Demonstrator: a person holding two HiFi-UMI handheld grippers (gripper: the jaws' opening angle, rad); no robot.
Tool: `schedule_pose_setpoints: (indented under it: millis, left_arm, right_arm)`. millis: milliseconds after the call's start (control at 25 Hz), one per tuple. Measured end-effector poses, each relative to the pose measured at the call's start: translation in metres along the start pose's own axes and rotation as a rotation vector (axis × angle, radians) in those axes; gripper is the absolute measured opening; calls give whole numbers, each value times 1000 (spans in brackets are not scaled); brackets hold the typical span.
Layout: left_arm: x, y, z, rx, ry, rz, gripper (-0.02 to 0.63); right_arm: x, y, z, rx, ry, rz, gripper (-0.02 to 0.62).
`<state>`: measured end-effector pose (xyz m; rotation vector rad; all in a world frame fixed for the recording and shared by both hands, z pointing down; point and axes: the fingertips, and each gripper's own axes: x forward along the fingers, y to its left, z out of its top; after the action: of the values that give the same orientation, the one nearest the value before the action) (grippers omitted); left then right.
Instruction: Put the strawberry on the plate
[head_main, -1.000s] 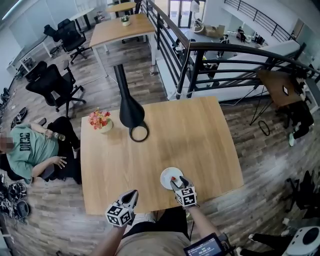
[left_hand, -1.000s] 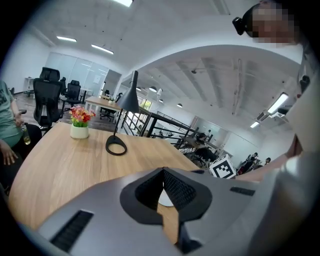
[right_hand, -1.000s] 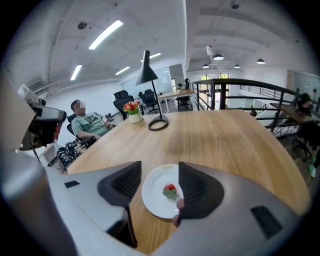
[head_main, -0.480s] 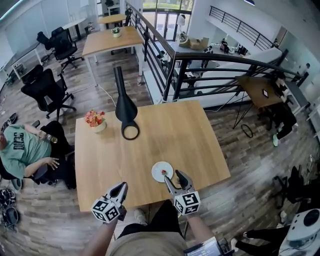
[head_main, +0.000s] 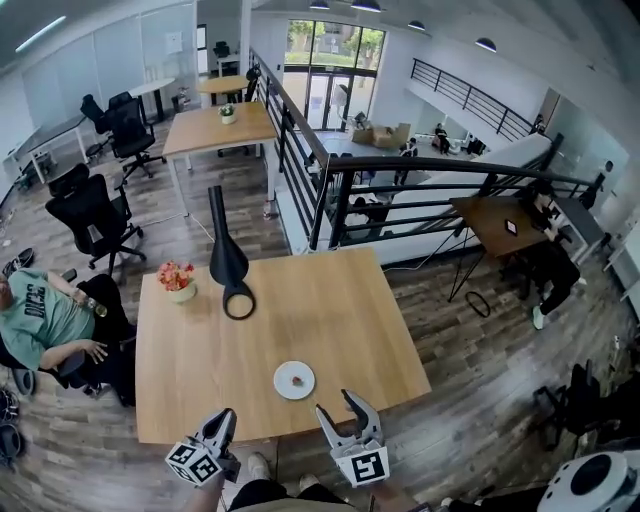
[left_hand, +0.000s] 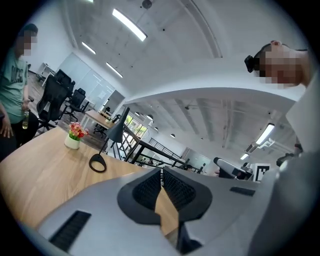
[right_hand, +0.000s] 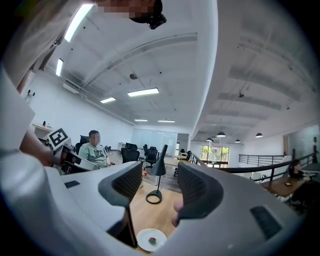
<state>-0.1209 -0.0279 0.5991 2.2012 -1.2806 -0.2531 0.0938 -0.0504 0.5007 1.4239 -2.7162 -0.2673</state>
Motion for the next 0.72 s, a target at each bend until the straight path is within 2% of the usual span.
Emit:
schedule_pose_setpoints:
  millis: [120, 200, 400, 560, 720]
  left_arm:
    - [-1, -29, -18, 13, 9, 4, 3]
    - [2, -43, -28, 22, 16, 6, 4]
    - [-4, -76, -49, 54, 10, 4, 3]
    - [-13, -89, -75, 78, 19, 2, 3]
    - [-28, -105, -93, 78, 22, 35, 3]
  right_arm:
    - [-36, -22, 5, 6, -1, -9, 229]
    - [-57, -34, 4, 30, -3, -23, 204]
    - [-106, -47, -6, 37, 35, -34, 204]
    - [-118, -47, -13, 44, 61, -44, 203]
    - [-122, -43, -17, 52, 79, -52, 202]
